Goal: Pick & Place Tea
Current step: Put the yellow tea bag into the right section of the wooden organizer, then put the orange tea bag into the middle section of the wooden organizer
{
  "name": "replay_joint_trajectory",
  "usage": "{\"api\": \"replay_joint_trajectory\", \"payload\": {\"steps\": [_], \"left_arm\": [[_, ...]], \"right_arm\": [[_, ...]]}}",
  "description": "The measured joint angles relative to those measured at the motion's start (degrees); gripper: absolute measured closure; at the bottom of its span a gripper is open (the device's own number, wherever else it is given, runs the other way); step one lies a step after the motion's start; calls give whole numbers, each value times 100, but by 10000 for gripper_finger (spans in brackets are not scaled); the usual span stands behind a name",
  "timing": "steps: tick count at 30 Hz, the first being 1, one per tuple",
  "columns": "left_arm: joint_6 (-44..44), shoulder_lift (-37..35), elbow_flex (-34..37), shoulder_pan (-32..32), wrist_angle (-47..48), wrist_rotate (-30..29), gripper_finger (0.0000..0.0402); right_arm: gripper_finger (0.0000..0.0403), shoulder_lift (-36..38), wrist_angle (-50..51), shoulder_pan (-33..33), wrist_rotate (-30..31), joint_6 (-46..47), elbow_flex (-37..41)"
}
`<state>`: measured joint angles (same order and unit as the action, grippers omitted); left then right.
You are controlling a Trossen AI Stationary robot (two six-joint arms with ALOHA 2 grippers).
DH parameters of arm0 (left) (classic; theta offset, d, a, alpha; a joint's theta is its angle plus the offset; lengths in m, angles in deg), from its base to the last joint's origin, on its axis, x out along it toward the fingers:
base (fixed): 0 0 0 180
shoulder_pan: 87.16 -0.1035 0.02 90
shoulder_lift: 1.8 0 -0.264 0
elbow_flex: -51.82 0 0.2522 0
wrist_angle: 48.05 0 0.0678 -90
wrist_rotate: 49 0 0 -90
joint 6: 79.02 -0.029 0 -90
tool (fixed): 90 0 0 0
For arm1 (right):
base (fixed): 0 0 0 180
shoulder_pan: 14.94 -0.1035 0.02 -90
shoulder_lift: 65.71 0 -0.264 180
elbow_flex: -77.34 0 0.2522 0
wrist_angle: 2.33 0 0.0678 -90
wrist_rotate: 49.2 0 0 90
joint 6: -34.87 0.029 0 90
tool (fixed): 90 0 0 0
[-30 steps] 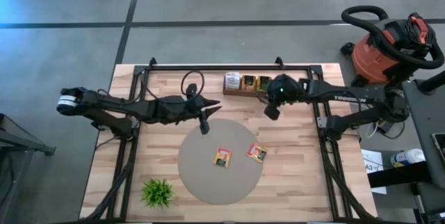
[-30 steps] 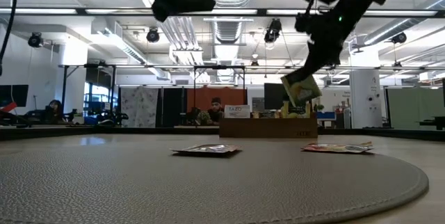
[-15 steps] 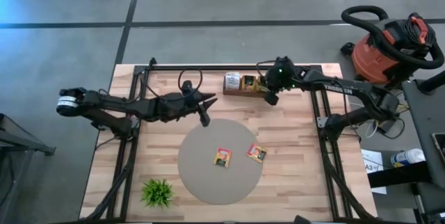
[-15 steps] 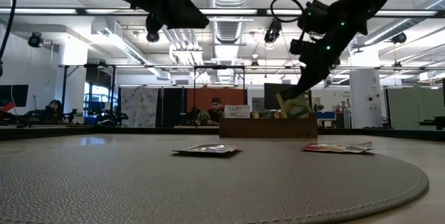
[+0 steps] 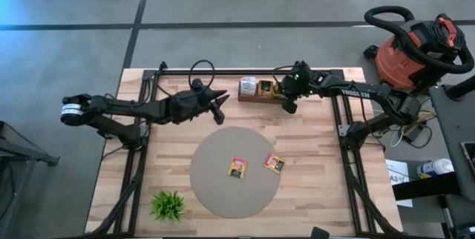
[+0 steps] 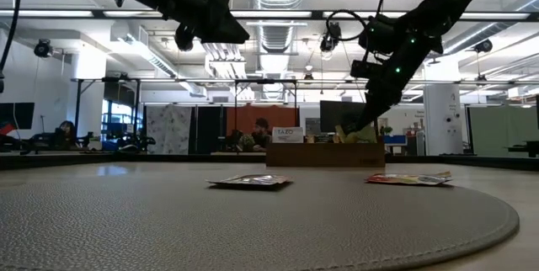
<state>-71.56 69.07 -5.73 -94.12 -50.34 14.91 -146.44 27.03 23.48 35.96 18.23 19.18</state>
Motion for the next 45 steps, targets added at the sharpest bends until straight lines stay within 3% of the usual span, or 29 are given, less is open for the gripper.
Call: {"api": "replay_joint_trajectory", "payload": {"steps": [17,24,34,40,45], "left_arm": [[1,-2,-4,-41,96,2,319],[20,-5,-4,-141,208,1,319],[57,-7,-4,-208,206,2,319],[446,-9,-4,-194,559,90,319],[1129,-33,-4,-133,973,790,319]], "right_arm": [[391,47,77,142,-19,-245,185],[345,278,292,142,67,-438,265],[269,949,779,136,654,-764,260],[250,1303,1125,-382,471,465,-39],[248,1315,1734,-1335,129,1577,-294]]}}
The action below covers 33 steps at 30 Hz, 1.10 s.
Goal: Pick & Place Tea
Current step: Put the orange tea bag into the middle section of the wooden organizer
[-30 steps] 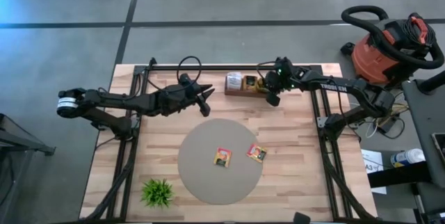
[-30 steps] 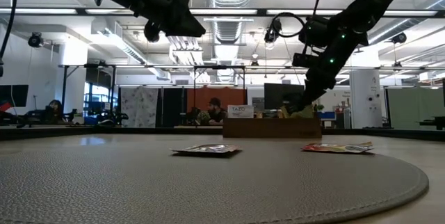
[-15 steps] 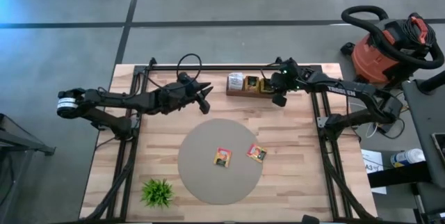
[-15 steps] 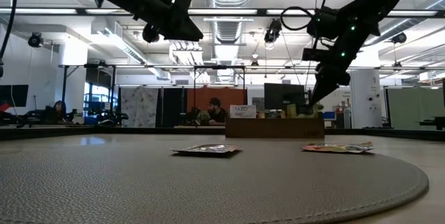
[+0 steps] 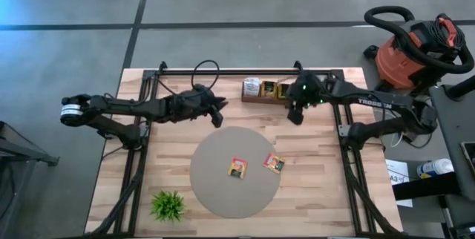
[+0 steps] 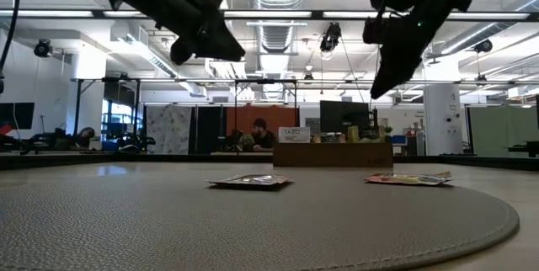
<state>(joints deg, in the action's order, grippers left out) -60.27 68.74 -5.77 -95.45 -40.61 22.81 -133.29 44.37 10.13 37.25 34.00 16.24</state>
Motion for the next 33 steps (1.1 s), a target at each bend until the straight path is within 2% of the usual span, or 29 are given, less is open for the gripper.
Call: {"api": "replay_joint_trajectory", "payload": {"steps": [6,13,18,25,33], "left_arm": [[543,-9,2,271,268,841,319],[944,-9,2,1064,821,857,319],[1201,-9,4,1755,939,858,319],[1738,-9,4,2480,942,855,319],[2174,-9,4,3008,1049,967,319]], "right_arm": [[255,-95,235,-1501,17,1750,-12],[265,-494,178,-3044,357,3707,-12],[268,-991,-385,-3899,356,4842,-98],[271,-1937,-1446,-4559,355,5830,-541],[270,-3117,-1618,-4877,351,6092,-1554]]}}
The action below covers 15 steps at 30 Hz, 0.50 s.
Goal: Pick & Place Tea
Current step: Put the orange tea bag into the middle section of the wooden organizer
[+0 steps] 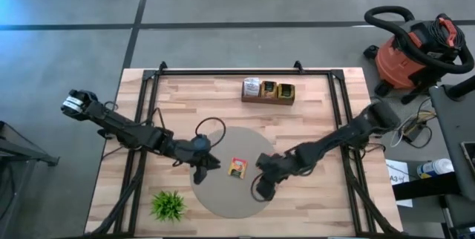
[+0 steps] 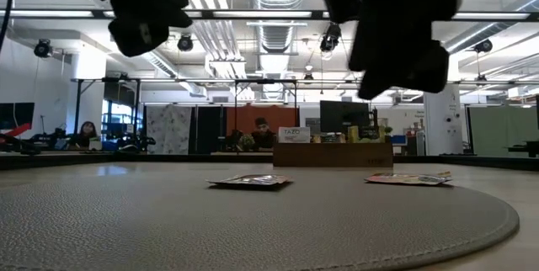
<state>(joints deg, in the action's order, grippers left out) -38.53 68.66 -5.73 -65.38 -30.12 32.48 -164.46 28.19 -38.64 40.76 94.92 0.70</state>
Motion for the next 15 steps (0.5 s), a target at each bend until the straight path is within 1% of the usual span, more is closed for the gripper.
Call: {"api": "replay_joint_trajectory", "payload": {"steps": [6,9,12,15], "left_arm": [[-119,52,27,168,385,-3,319],[-139,119,199,162,334,-4,319],[-369,266,418,164,295,5,319],[-673,435,604,164,91,-3,319]], "right_arm": [[275,-933,9,-18,-63,-39,-937],[273,-1331,14,-2,-43,73,-1356],[269,-1664,150,9,26,231,-1657],[266,-1789,204,7,227,440,-1751]]}}
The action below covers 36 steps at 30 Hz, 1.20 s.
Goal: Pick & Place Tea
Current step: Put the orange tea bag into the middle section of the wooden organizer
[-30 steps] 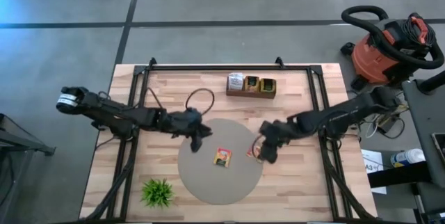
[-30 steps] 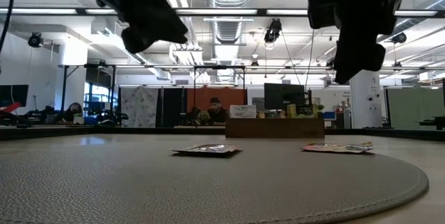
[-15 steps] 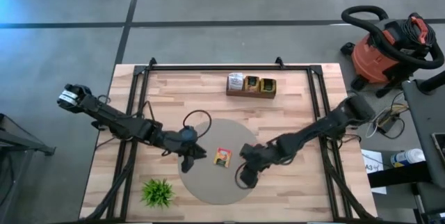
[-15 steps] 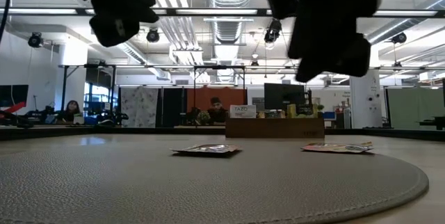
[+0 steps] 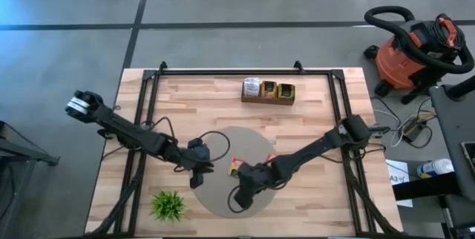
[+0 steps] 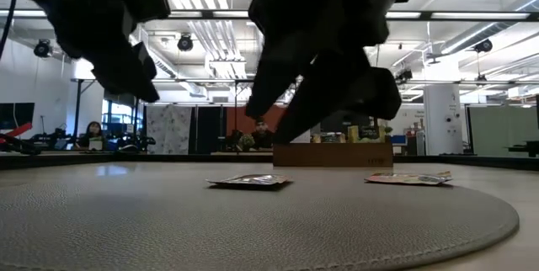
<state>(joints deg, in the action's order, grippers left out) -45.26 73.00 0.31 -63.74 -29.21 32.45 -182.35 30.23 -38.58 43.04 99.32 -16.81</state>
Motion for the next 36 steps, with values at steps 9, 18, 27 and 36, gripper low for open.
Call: {"api": "replay_joint_trajectory", "payload": {"steps": [9,18,27,36], "left_arm": [[-1474,529,102,-31,-1160,-237,319],[-3370,1588,-381,-478,-1418,-313,319],[-4400,2259,-658,-975,-1385,-293,319],[-4285,2374,-658,-1143,-1415,147,319]], "right_arm": [[270,0,206,45,551,692,71],[259,0,297,28,829,1819,155],[261,0,-84,37,832,2305,220],[262,-22,-480,77,844,2839,633]]}}
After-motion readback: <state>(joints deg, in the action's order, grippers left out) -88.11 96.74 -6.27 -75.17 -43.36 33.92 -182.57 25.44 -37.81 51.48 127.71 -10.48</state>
